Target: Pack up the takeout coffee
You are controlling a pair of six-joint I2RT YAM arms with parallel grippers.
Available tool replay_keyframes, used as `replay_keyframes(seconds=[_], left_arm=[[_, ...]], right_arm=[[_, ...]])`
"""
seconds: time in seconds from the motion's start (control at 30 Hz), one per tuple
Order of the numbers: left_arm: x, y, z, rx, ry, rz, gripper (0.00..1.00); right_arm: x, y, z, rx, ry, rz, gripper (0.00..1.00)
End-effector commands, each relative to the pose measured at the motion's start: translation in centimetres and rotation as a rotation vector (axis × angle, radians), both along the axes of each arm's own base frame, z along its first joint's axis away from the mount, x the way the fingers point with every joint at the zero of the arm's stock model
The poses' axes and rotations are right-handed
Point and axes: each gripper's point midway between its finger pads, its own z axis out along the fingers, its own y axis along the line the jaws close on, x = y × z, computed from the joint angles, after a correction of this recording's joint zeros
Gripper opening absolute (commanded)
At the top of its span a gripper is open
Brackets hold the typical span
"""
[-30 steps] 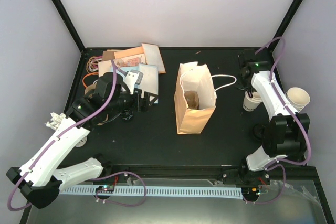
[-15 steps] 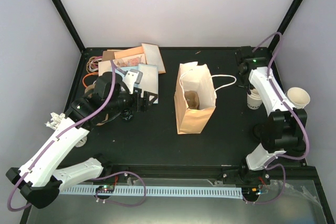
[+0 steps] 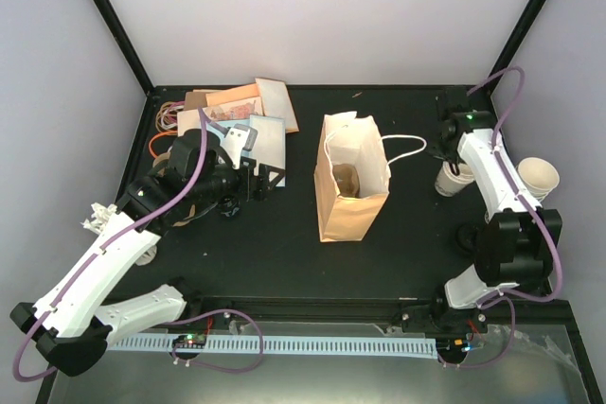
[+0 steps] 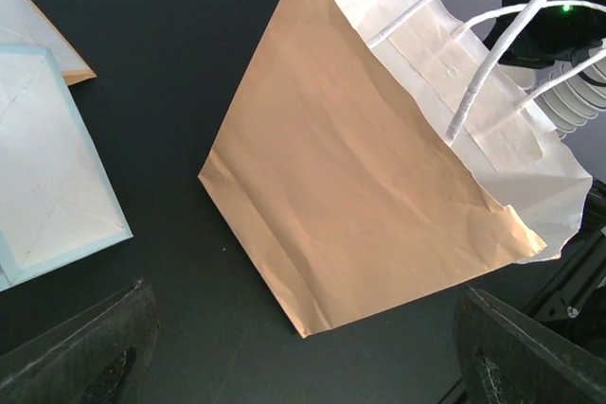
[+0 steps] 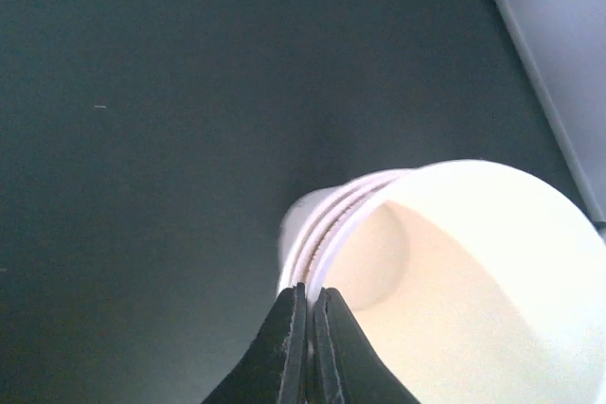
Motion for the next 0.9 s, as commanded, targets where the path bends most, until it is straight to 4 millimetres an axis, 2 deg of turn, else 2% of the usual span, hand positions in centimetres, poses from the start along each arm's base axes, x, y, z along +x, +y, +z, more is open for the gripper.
replay_keyframes(seconds=[0.0, 0.03, 0.07, 0.1, 0.13, 0.17, 0.2, 0.23, 0.27, 0.3, 0.33, 0.4, 0.47, 0.53, 0.73, 0.87], left_arm=[[0.0, -0.1, 1.7, -0.031, -0.024, -0.009, 0.87], [-0.1, -0.1, 1.7, -0.032, -0.021, -0.011, 0.87], [-0.1, -0.1, 1.6, -0.033, -0.021, -0.012, 0.87], [-0.1, -0.1, 1.4, -0.031, -0.022, -0.012, 0.87], [-0.1, -0.1, 1.3, -0.029, -0.024, -0.01, 0.87], [0.0, -0.1, 1.3, -0.03, -0.025, -0.007, 0.87], [0.0, -0.2, 1.3, -0.032, -0.024, -0.01, 0.88], [0.0, -0.2, 1.3, -0.035, -0.023, -0.012, 0.87], [0.0, -0.3, 1.4, -0.039, -0.023, -0.013, 0.87], [0.0, -0.3, 1.5, -0.04, -0.024, -0.012, 0.87], [0.0, -0.3, 1.6, -0.042, -0.027, -0.016, 0.87], [0.1, -0.3, 1.5, -0.037, -0.034, -0.015, 0.87], [0.3, -0.4, 1.6, -0.033, -0.036, -0.016, 0.87], [0.3, -0.6, 1.8, -0.036, -0.029, -0.022, 0.87], [0.5, -0.6, 2.0, -0.039, -0.039, -0.021, 0.87], [0.5, -0.8, 2.0, -0.045, -0.035, -0.024, 0.87]], right_arm=[[-0.7, -1.3, 2.3, -0.217, -0.046, -0.037, 0.01], [-0.6, -1.8, 2.8, -0.274, -0.023, -0.056, 0.01], [-0.7, -1.8, 2.2, -0.265, 0.03, -0.068, 0.01], [-0.3, -0.6, 0.9, -0.159, 0.064, -0.014, 0.01], [0.2, 2.3, -0.1, 0.053, 0.047, 0.075, 0.01], [0.5, 3.3, -0.1, 0.152, -0.002, 0.105, 0.01], [0.5, 1.8, 0.2, 0.091, -0.042, 0.052, 0.01], [-0.3, 0.1, 1.0, -0.042, -0.048, -0.026, 0.01], [-0.5, -0.7, 1.8, -0.159, -0.051, -0.042, 0.01], [-0.5, -0.7, 1.8, -0.209, -0.029, -0.027, 0.01], [-0.5, -0.6, 1.3, -0.192, 0.015, -0.018, 0.01], [0.0, 0.8, 0.3, -0.044, 0.048, 0.03, 0.01], [-0.2, 0.7, 0.5, -0.027, 0.015, 0.019, 0.01], [-0.5, 0.1, 1.4, -0.06, -0.019, 0.002, 0.01], [-1.7, -2.1, 4.6, -0.203, 0.03, -0.042, 0.01], [-1.9, -2.0, 7.0, -0.208, -0.001, -0.037, 0.01]])
